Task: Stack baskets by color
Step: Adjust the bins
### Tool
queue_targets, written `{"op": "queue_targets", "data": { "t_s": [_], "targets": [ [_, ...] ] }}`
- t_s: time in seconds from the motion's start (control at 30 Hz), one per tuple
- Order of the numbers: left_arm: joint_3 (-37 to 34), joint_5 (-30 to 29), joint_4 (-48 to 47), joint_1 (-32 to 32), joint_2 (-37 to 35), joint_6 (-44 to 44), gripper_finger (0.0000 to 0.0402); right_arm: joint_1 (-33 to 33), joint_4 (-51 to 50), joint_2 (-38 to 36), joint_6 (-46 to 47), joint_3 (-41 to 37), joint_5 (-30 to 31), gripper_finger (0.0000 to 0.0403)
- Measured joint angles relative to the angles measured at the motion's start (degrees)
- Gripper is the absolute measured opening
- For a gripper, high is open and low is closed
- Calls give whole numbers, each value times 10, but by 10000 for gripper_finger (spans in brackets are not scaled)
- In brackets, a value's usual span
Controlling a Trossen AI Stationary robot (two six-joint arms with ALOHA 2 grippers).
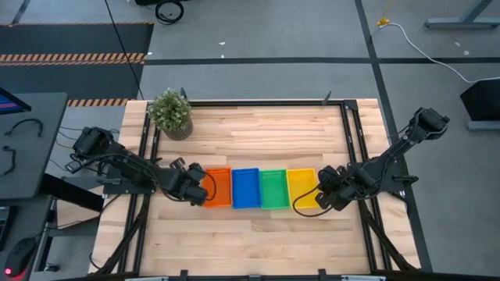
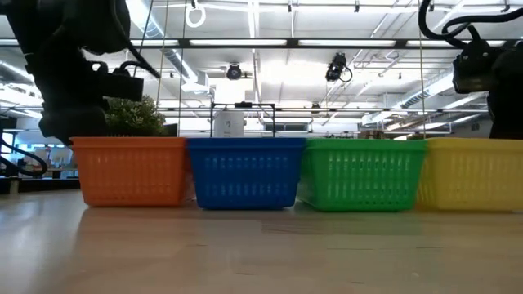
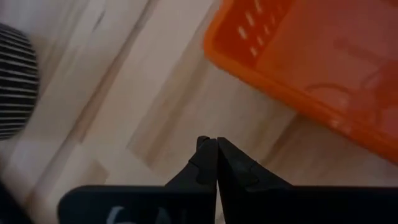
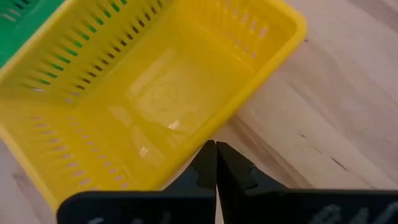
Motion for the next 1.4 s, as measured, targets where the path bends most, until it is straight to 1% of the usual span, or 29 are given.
{"op": "queue_targets", "data": {
  "t_s": [0.23, 0.3, 0.37, 0.43, 0.53, 0.6, 0.67, 0.77, 0.83, 0.9, 0.97, 1.03, 1.1, 1.17, 1.3, 1.4],
  "targets": [
    [0, -5, -42, -4, -1, 0, 8, 14, -14, 0, 19, 0, -2, 3],
    [7, -6, -67, -11, -8, -2, 7, 21, -26, 0, 27, 5, -2, 3],
    [23, -8, -101, -18, -17, -17, 4, 30, -58, 0, 43, 21, 3, 3],
    [46, -15, -144, -30, -32, -42, 4, 43, -110, 0, 59, 44, 14, 3],
    [88, -37, -175, -53, -56, -74, 6, 63, -168, 0, 61, 80, 54, 3],
    [116, -53, -158, -69, -68, -75, 8, 77, -164, 0, 20, 95, 87, 3],
    [138, -68, -118, -84, -67, -58, 8, 87, -122, 0, -38, 102, 110, 4],
    [151, -82, -15, -100, -64, -2, 5, 89, -20, 3, -136, 102, 108, 4],
    [152, -79, 66, -100, -52, 41, 4, 87, 54, 15, -205, 102, 105, 4],
    [151, -77, 124, -99, -37, 75, 4, 80, 116, 32, -252, 102, 96, 4],
    [152, -60, 166, -94, -16, 95, 5, 66, 152, 54, -272, 102, 76, 4],
    [151, -28, 182, -88, 10, 97, 5, 48, 161, 78, -276, 102, 57, 4],
    [151, 2, 185, -84, 33, 94, 5, 31, 160, 102, -275, 102, 43, 4],
    [151, 19, 181, -82, 52, 87, 5, 15, 158, 123, -276, 102, 24, 4],
    [151, 39, 178, -82, 68, 72, 5, -12, 162, 151, -290, 102, -28, 4],
    [151, 58, 185, -82, 71, 62, 6, -23, 168, 160, -302, 102, -54, 4]
  ]
}}
